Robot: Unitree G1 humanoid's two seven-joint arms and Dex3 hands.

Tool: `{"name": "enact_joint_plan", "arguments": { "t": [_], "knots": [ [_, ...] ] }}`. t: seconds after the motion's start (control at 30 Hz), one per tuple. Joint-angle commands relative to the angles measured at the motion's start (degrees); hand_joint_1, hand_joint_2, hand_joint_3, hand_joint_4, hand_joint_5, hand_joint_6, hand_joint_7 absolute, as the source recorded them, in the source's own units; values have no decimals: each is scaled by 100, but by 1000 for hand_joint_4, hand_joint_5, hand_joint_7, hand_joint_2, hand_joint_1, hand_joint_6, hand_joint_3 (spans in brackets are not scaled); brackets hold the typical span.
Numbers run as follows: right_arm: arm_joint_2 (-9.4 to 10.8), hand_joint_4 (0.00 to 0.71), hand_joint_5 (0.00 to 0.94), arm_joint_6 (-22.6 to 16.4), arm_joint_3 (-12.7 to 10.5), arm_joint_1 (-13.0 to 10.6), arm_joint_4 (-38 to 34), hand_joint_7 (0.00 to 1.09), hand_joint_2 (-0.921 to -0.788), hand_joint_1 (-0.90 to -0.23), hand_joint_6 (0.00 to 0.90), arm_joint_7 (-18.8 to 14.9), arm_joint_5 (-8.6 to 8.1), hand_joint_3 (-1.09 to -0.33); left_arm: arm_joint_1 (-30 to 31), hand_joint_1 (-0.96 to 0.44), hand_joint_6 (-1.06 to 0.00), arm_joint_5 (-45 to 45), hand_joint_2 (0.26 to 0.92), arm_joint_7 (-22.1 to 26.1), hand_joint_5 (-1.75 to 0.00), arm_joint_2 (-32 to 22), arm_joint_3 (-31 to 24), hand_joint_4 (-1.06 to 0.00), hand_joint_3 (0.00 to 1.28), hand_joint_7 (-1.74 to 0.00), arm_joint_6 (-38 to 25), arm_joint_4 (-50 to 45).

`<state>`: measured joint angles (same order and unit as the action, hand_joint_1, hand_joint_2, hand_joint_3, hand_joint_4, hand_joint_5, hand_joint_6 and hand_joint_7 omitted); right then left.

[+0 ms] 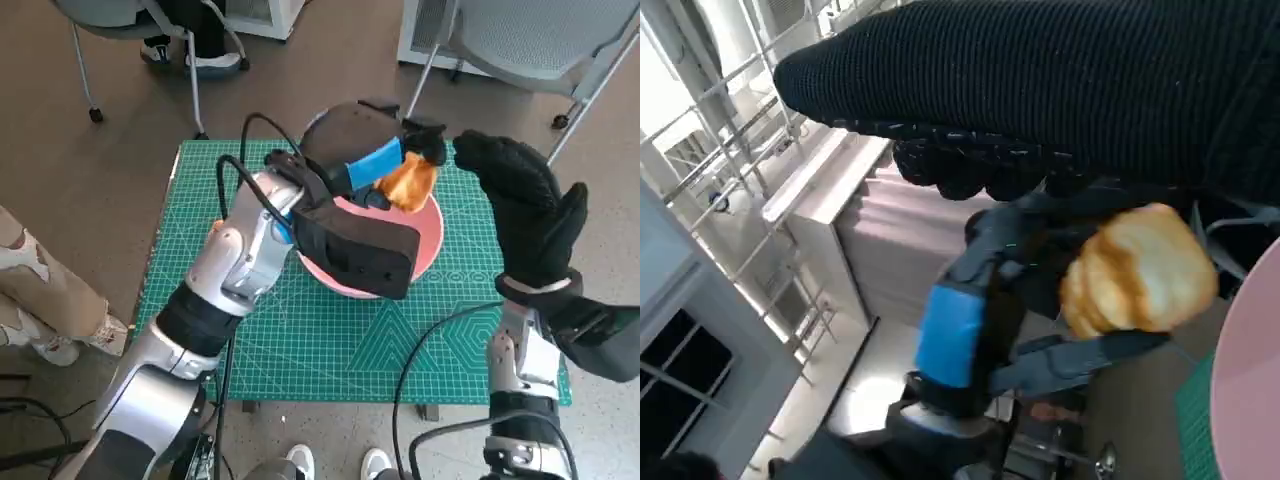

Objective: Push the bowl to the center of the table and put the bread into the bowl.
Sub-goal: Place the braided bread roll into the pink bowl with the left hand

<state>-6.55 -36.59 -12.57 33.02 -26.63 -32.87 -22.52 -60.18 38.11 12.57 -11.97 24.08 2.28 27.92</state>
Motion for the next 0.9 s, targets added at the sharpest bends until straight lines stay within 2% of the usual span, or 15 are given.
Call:
{"name": "enact_joint_plan", "arguments": {
  "t": [0.03, 0.1, 0.13, 0.17, 0.2, 0.23, 0.3, 0.47, 0.7, 0.9],
  "knots": [
    [13, 234, 6, -11, -5, -122, -19, 544, -921, -636, 57, 87, 31, -738, -223, 1, -616, -180, 914, 71, -1300, 127, -52, -674, 99, -1058, 4, 270],
    [18, 235, 6, -25, -6, -118, -40, 541, -921, -637, 59, 104, 39, -738, -215, 0, -455, -328, 918, 319, -1326, 168, -100, -610, 187, -1252, -119, 292],
    [20, 235, 6, -30, -4, -115, -49, 540, -921, -637, 59, 112, 42, -738, -211, -16, -392, -391, 886, 431, -1160, 179, -119, -523, 181, -1131, -174, 293],
    [22, 235, 6, -28, -3, -110, -60, 538, -921, -637, 60, 114, 38, -738, -193, -41, -355, -478, 849, 618, -810, 179, -142, -452, 157, -850, -290, 245],
    [22, 235, 6, -28, -1, -107, -67, 537, -921, -637, 61, 116, 35, -738, -181, -70, -305, -539, 819, 748, -519, 176, -155, -333, 121, -601, -374, 206],
    [26, 236, 6, -22, 1, -102, -76, 536, -921, -637, 61, 113, 24, -737, -175, -81, -293, -600, 810, 968, -415, 156, -156, -290, 105, -502, -526, 137],
    [35, 236, 6, -13, 6, -98, -82, 533, -921, -637, 63, 109, 6, -737, -182, -152, -213, -668, 777, 1297, -169, 114, -135, -118, 60, -241, -749, 32],
    [48, 236, 5, -2, 10, -76, -100, 528, -921, -637, 66, 97, -15, -736, -227, -269, -155, -633, 759, 1689, -28, 19, -49, -19, 30, -78, -937, -108],
    [70, 235, 4, -8, 25, -23, -170, 521, -921, -633, 67, 71, -32, -739, -149, -424, -135, -346, 768, 1578, -1, -162, 77, 0, 21, -34, -796, -307],
    [99, 236, 4, -29, 43, 13, -235, 519, -921, -631, 67, 30, -52, -742, -51, -475, -131, -304, 776, 1426, 1, -229, 30, 1, 17, -25, -773, -411]
  ]
}}
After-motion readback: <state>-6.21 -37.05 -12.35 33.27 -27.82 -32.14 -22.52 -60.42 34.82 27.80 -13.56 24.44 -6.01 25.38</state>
